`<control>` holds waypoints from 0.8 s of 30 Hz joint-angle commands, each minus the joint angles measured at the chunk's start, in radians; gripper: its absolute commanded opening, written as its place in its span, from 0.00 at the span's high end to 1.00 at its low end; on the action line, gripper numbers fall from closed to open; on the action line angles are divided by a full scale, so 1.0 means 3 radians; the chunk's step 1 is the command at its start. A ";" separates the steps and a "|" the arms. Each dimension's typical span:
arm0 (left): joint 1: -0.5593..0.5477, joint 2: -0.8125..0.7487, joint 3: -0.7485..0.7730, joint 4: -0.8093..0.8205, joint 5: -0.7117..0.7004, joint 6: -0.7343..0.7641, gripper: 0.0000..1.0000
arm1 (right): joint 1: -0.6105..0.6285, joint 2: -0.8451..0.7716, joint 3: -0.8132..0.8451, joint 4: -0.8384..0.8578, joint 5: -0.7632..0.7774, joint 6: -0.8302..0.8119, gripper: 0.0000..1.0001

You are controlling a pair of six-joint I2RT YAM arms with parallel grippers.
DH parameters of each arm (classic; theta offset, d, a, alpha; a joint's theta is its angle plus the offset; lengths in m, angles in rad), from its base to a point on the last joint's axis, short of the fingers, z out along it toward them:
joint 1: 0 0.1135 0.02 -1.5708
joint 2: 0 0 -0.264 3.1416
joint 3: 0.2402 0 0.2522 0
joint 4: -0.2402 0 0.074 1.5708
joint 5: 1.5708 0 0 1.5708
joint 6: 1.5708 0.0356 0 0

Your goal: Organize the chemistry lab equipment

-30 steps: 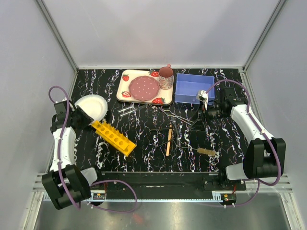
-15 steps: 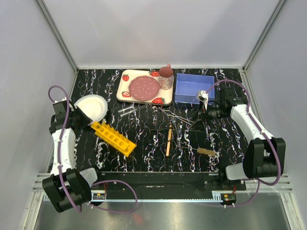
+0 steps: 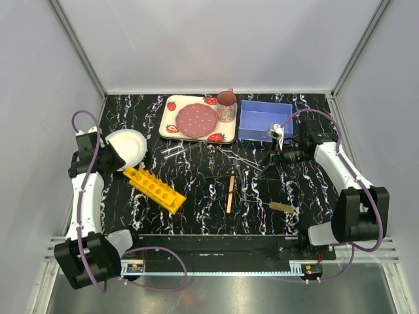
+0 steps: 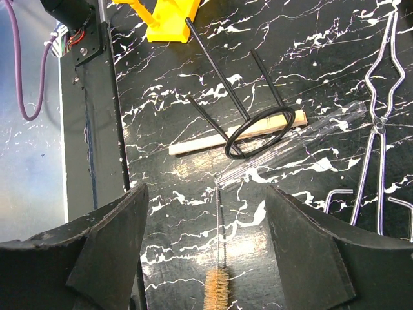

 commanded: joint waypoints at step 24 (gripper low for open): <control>-0.0770 0.0116 0.0085 0.0206 -0.1241 0.0400 0.85 | -0.0024 0.0065 0.0169 -0.0082 -0.0125 -0.0155 0.21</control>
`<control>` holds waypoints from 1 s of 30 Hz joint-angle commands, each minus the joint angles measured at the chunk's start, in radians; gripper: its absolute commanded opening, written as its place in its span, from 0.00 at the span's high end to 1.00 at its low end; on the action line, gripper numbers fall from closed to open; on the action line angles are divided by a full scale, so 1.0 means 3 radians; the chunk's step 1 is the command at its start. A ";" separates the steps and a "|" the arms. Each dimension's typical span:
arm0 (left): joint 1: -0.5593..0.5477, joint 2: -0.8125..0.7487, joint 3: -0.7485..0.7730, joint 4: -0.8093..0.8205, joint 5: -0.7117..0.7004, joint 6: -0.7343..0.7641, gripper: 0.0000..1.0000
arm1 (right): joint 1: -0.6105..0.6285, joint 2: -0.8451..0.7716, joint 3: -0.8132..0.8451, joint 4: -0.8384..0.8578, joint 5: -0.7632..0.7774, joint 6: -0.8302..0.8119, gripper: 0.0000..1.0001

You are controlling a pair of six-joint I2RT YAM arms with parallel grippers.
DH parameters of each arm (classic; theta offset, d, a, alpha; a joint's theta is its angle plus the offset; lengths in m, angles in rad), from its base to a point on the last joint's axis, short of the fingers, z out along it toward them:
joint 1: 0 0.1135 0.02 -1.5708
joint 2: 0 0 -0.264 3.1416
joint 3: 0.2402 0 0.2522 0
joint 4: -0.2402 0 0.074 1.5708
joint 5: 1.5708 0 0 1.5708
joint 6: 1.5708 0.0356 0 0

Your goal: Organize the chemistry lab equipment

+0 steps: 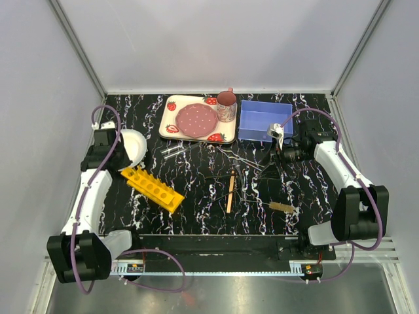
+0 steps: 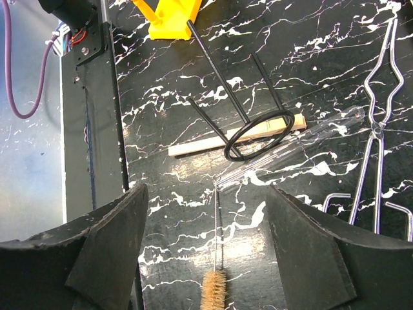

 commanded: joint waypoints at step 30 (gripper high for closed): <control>-0.0062 -0.0375 -0.0389 0.0585 -0.0316 0.0213 0.84 | -0.0024 0.0021 0.0134 -0.0082 -0.0104 -0.0100 0.20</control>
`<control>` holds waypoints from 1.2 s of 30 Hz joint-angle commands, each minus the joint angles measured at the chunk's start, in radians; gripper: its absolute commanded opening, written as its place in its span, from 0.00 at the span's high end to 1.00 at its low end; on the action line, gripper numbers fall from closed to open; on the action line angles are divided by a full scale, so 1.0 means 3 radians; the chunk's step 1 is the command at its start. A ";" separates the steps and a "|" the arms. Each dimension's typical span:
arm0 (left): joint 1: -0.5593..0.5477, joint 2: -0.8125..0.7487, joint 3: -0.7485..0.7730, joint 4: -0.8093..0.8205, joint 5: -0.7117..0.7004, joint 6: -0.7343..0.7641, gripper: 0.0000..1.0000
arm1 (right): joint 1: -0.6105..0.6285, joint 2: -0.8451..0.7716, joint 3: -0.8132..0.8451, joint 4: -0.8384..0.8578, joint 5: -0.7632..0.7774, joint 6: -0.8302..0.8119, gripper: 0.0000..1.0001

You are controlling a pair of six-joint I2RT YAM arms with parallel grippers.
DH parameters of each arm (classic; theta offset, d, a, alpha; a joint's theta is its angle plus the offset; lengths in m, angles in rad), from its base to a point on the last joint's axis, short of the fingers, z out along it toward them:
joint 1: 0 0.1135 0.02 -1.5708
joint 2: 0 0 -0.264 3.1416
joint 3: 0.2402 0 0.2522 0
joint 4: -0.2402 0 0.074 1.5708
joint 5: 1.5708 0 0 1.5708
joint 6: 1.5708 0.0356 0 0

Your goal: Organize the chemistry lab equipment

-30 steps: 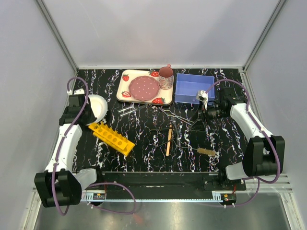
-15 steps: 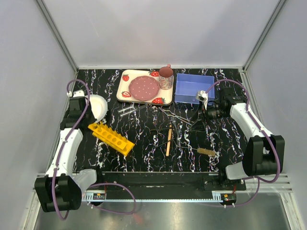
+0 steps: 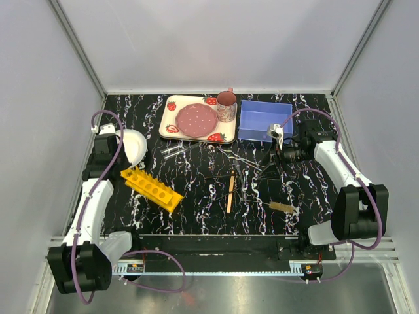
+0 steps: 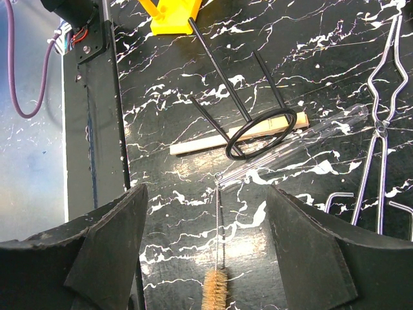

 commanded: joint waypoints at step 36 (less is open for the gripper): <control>-0.0032 -0.0420 -0.0382 0.0475 -0.0073 0.0249 0.70 | -0.0024 0.0006 0.0150 -0.0076 -0.0108 -0.0109 0.20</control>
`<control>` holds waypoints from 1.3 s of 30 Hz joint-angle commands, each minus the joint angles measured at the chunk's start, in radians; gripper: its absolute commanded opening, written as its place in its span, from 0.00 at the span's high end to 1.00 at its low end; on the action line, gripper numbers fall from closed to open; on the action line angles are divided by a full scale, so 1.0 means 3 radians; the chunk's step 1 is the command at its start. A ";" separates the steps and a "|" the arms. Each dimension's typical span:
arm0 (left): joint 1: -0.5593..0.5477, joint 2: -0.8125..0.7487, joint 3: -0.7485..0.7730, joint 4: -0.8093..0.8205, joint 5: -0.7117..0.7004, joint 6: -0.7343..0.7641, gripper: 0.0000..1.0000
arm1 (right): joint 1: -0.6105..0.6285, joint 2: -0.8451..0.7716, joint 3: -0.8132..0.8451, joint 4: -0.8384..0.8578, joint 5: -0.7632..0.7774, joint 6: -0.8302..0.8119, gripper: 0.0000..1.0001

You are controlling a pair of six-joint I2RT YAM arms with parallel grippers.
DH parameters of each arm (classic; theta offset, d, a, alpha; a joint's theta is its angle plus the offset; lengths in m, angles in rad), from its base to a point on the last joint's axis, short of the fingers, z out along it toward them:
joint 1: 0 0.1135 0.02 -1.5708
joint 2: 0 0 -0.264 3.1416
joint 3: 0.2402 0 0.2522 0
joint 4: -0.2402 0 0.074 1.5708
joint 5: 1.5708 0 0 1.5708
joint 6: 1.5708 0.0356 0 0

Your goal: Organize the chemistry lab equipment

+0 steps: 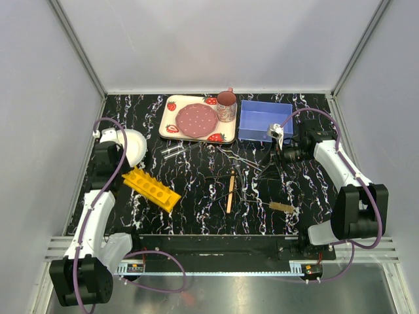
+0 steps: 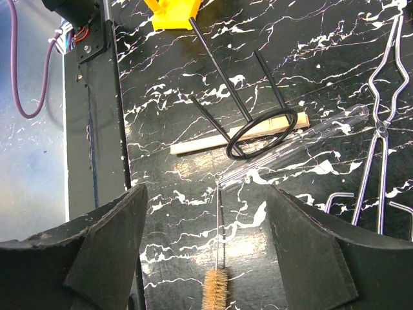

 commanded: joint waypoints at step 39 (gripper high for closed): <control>0.0150 -0.0538 0.1307 -0.1015 0.1735 -0.0275 0.01 | 0.0252 0.0469 0.1062 0.0440 0.1325 0.1582 0.00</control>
